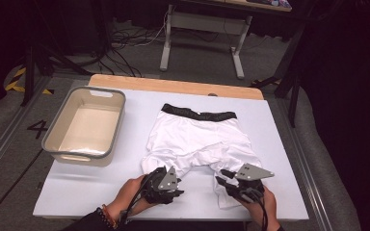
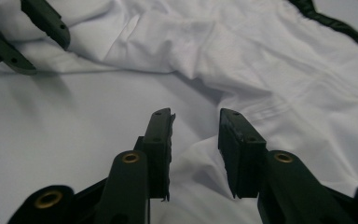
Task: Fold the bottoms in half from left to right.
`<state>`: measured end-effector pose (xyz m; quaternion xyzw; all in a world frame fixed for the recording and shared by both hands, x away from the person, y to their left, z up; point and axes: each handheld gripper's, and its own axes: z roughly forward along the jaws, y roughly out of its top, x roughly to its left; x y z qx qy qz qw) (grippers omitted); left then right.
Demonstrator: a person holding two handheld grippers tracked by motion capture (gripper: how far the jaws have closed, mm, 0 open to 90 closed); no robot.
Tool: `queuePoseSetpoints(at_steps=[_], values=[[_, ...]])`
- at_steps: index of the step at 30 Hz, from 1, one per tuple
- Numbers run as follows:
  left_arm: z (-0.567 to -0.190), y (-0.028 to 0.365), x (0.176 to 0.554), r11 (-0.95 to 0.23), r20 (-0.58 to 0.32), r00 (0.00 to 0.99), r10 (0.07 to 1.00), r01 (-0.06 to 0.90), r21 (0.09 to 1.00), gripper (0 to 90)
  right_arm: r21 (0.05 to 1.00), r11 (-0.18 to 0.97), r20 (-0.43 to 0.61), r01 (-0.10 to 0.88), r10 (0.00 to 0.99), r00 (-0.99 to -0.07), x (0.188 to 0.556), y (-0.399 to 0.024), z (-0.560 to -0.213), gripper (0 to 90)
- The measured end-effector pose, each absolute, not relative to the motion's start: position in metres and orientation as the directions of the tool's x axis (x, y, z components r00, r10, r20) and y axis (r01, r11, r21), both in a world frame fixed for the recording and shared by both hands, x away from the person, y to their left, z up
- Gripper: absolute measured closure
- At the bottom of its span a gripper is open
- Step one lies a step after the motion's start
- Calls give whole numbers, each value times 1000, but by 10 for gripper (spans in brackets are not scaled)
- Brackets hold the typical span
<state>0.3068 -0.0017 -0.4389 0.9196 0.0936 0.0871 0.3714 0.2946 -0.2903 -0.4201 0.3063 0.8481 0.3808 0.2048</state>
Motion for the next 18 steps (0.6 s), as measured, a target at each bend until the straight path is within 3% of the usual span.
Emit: queuePoseSetpoints(at_steps=[5, 9, 12, 15, 18], values=[[-451, -5, 312, -768, 101, 967, 233, 119, 630, 653, 704, 583, -99, 406, 647, -756, 300, -276, -437, 567], [-452, -1, 319, -746, 36, 961, 273, 188, 638, 667, 670, 596, -116, 443, 674, -730, 306, -277, -445, 592], [-452, -1, 320, -749, 42, 958, 284, 194, 633, 770, 674, 566, -77, 475, 692, -717, 309, -282, -448, 681], [-451, 0, 321, -754, 52, 958, 282, 188, 630, 893, 669, 576, -81, 469, 684, -725, 310, -283, -448, 876], [-449, 1, 318, -750, 48, 967, 249, 161, 641, 899, 660, 597, -72, 456, 654, -753, 307, -281, -446, 896]])
